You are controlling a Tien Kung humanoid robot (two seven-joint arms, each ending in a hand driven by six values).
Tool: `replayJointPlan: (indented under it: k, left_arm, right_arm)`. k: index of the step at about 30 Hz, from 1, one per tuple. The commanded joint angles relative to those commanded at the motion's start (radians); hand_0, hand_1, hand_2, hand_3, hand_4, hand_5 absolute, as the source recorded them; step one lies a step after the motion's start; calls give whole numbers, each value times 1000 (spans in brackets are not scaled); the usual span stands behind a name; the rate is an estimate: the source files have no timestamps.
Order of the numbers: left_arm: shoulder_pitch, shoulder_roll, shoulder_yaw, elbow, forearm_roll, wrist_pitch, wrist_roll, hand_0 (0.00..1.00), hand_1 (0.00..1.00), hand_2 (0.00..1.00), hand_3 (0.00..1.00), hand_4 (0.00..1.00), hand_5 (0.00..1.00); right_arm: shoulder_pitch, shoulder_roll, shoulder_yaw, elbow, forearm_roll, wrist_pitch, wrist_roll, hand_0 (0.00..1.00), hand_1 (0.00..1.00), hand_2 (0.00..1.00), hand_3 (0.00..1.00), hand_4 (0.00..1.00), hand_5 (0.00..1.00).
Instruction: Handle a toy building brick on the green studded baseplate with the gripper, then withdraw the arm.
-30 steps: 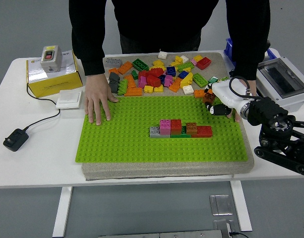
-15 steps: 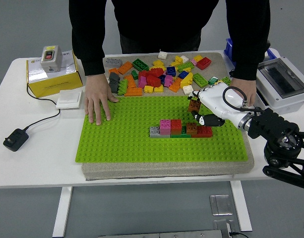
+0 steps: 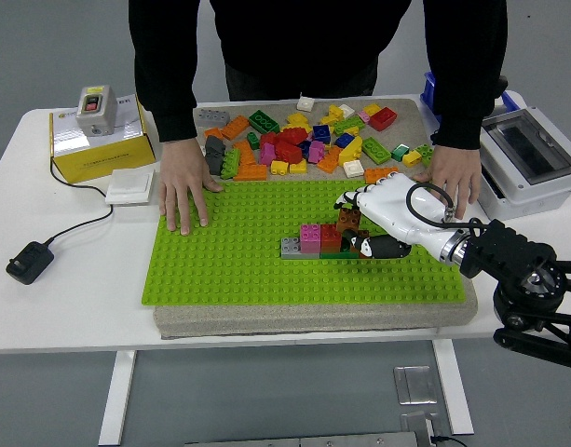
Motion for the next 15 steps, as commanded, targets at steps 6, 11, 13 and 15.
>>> replayJointPlan:
  k: [6, 11, 13, 15]
  left_arm:
    - [-1, 0, 2, 0, -1, 0, 0, 694, 662, 621, 664, 176, 704]
    - [-1, -1, 3, 0, -1, -1, -1, 694, 662, 621, 664, 175, 705]
    - [-1, -1, 3, 0, 0, -1, 0, 694, 662, 621, 664, 175, 705]
    - [-1, -1, 2, 0, 1, -1, 0, 694, 662, 621, 664, 175, 705]
  right_arm:
    - [-2, 1, -4, -16, 8, -3, 7, 113, 170, 573, 714, 538, 370]
    - [-7, 0, -8, -26, 18, -9, 14, 118, 170, 573, 713, 535, 365]
    - [-8, 2, -9, -29, 22, -11, 16, 118, 170, 573, 713, 535, 365]
    - [-10, 5, -12, -34, 27, -14, 19, 118, 170, 573, 713, 535, 365]
